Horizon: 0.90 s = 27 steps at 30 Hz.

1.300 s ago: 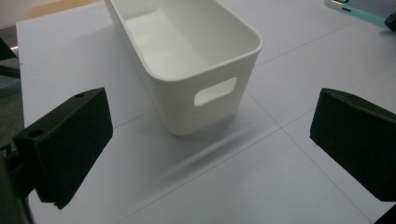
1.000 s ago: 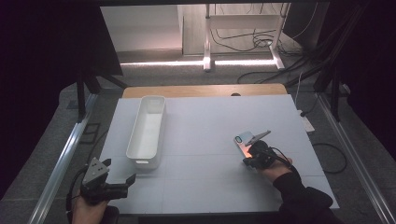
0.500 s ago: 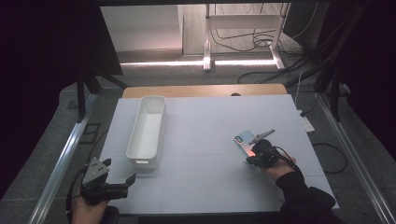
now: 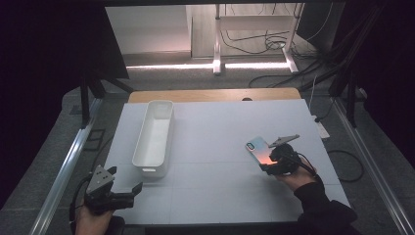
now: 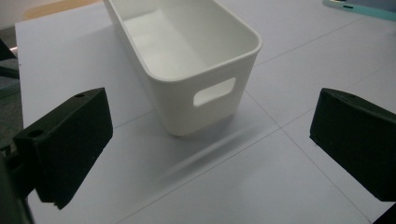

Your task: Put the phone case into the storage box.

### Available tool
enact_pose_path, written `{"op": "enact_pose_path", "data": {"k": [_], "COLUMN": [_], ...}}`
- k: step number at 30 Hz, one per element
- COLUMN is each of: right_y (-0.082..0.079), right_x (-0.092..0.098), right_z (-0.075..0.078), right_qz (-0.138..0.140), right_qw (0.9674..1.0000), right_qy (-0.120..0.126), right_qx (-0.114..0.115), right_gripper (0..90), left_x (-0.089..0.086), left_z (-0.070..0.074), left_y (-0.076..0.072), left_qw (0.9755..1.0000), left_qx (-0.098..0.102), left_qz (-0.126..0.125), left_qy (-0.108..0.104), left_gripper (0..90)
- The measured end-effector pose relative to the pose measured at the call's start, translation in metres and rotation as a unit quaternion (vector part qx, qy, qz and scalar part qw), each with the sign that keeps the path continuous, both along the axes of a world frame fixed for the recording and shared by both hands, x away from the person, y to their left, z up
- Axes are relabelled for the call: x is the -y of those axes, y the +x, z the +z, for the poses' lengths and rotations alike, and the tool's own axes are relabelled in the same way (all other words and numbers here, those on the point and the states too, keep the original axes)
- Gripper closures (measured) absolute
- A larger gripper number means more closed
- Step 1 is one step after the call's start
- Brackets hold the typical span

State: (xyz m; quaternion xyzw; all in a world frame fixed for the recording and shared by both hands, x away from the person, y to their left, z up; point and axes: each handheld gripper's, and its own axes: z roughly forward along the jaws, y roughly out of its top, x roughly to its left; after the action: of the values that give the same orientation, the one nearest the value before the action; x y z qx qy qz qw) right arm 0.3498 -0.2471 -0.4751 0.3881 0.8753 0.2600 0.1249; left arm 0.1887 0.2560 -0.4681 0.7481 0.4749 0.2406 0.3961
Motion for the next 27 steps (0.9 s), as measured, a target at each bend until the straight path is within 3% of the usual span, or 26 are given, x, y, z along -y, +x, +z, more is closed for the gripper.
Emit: {"op": "enact_pose_path", "data": {"k": [5, 6, 7, 11, 14, 27], "right_y": [0.0, 0.0, 0.0, 0.001, 0.002, 0.006], "right_x": [0.005, 0.008, 0.008, 0.014, 0.018, 0.034], "right_z": [0.002, 0.002, 0.002, 0.0, -0.001, -0.003], "right_qz": [-0.008, -0.011, -0.011, -0.024, -0.038, -0.046], "right_qw": [1.0, 0.9999, 0.9999, 0.9997, 0.9993, 0.9985], "right_qy": [0.004, 0.004, 0.004, 0.0, 0.0, 0.008], "right_qx": [0.0, 0.001, 0.001, 0.003, 0.0, -0.027], "right_gripper": [27.6, 20.3, 20.3, 4.9, 0.0, 0.0], "left_x": [0.0, 0.0, 0.0, 0.0, 0.0, 0.0], "left_z": [0.0, 0.0, 0.0, 0.0, 0.0, 0.0], "left_y": [0.0, 0.0, 0.0, 0.0, 0.0, 0.0], "left_qw": [1.0, 1.0, 1.0, 1.0, 1.0, 1.0], "left_qx": [0.001, 0.0, 0.0, 0.001, 0.001, 0.002], "left_qz": [-0.001, -0.001, -0.001, -0.002, -0.003, -0.004], "left_qy": [0.001, 0.001, 0.001, -0.001, 0.001, 0.002], "left_gripper": [0.0, 0.0, 0.0, 0.0, 0.0, 0.0]}}
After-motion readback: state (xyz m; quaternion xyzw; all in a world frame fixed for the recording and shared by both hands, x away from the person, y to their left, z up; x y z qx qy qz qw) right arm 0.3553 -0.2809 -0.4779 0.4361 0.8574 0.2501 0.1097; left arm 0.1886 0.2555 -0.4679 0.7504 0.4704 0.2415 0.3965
